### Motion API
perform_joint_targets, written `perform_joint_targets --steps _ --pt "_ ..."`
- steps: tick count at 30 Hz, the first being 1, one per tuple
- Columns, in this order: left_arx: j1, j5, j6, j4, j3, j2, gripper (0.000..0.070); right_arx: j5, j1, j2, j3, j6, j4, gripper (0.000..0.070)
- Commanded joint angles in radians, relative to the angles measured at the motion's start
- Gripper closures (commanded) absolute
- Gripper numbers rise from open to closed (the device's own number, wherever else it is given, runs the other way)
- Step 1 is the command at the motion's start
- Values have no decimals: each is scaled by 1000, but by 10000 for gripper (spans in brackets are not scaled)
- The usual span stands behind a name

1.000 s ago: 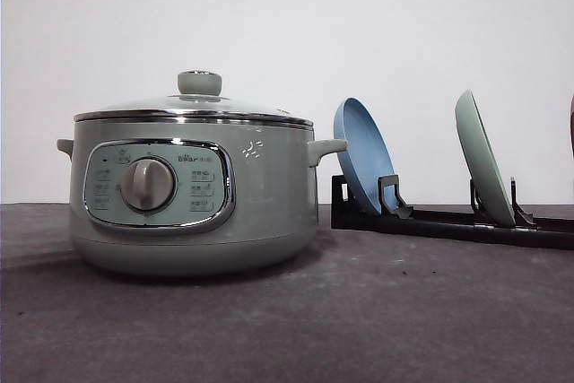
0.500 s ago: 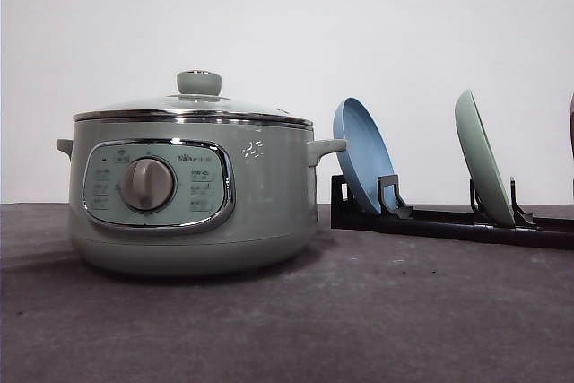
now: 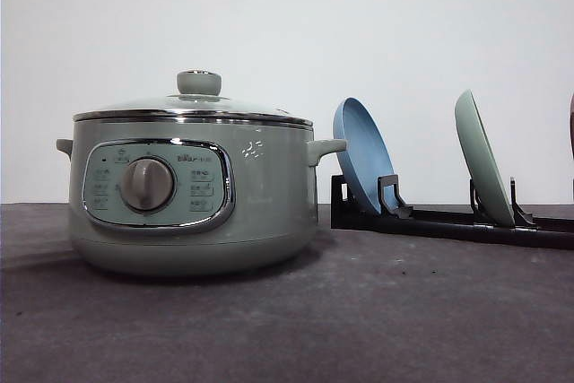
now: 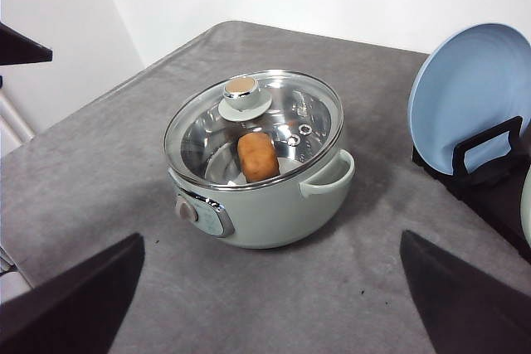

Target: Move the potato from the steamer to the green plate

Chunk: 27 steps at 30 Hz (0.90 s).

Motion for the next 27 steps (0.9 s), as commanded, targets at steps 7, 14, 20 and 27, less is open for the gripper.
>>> perform_joint_targets --steps 7,14,20,27 --pt "-4 8 1 11 25 6 0 79 2 41 19 141 46 82" --pt "-4 8 1 11 25 6 0 113 -2 191 32 249 102 81" --pt "-4 8 1 9 25 6 0 117 -2 421 123 252 106 82" --pt "-4 8 1 -5 25 6 0 237 -11 687 307 205 106 81"
